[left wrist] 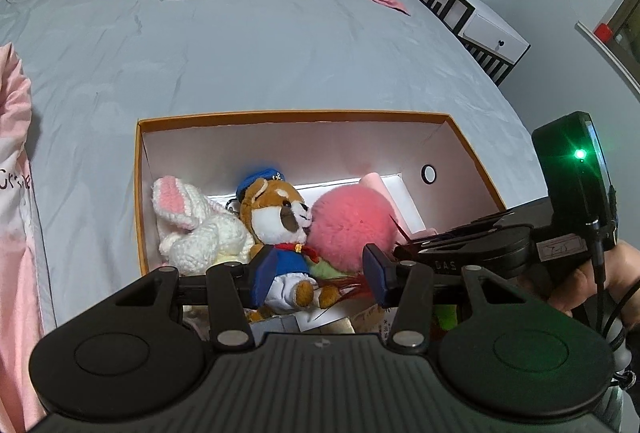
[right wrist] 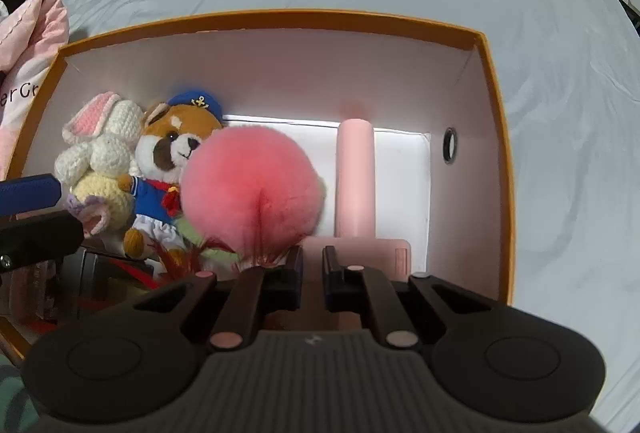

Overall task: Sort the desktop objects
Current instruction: 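Lower the ball and fan into the box and open both grippers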

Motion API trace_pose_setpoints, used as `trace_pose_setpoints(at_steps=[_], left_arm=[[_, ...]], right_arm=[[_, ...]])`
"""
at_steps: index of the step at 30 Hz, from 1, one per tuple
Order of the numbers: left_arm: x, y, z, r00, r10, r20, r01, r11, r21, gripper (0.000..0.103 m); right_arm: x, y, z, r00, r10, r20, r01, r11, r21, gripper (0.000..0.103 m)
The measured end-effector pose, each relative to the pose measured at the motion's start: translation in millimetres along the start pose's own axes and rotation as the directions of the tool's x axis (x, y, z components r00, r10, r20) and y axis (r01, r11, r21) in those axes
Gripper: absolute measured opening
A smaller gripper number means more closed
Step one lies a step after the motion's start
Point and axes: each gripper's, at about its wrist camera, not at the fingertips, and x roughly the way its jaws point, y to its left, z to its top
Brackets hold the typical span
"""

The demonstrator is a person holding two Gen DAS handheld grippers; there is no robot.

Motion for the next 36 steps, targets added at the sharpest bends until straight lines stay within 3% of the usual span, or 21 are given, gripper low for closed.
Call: trace_pose_setpoints(at_steps=[2,5,8,17,24,31,36], left_arm=[[1,2,0,1.0,-0.001,-0.001,0.001,1.0,-0.004,0.055],[2,5,-1,1.0,0.002,-0.002,-0.002,1.0,-0.01,0.055],[3,8,-1,1.0,0.004,-0.004,-0.004,1.0,-0.019,0.055],[5,10,-2,1.0,0.003,-0.007,-0.003,1.0,-0.022,0.055],[2,8,-3,1.0,-0.004,-0.002,0.004,1.0,-0.013,0.055],[0,6,-4,1.0,-0.005,-0.001,0.005,1.0,-0.008,0.055],[-5,-2,-4,1.0,-0.007,-0.007,0.007,1.0,0.021,0.055]], right_arm=[[4,1,3,1.0,0.011,-0.012,-0.011,1.0,0.006,0.009],[15,-2,8,0.992,0.101,-0.075,-0.097,0.994,0.059,0.004],[25,-4,6,0.99,0.107,-0.092,-0.099,0.992,0.084,0.0],[32,-14,8,0.997,-0.003,-0.08,0.01,0.996,0.088,0.0],[30,-4,4,0.99,-0.094,-0.11,0.088,0.995,-0.056,0.0],[21,2,2,0.979,-0.139,-0.152,0.112,0.978,-0.177,0.0],[12,0,-3,0.984,-0.111,-0.14,0.086,0.981,-0.173,0.002]])
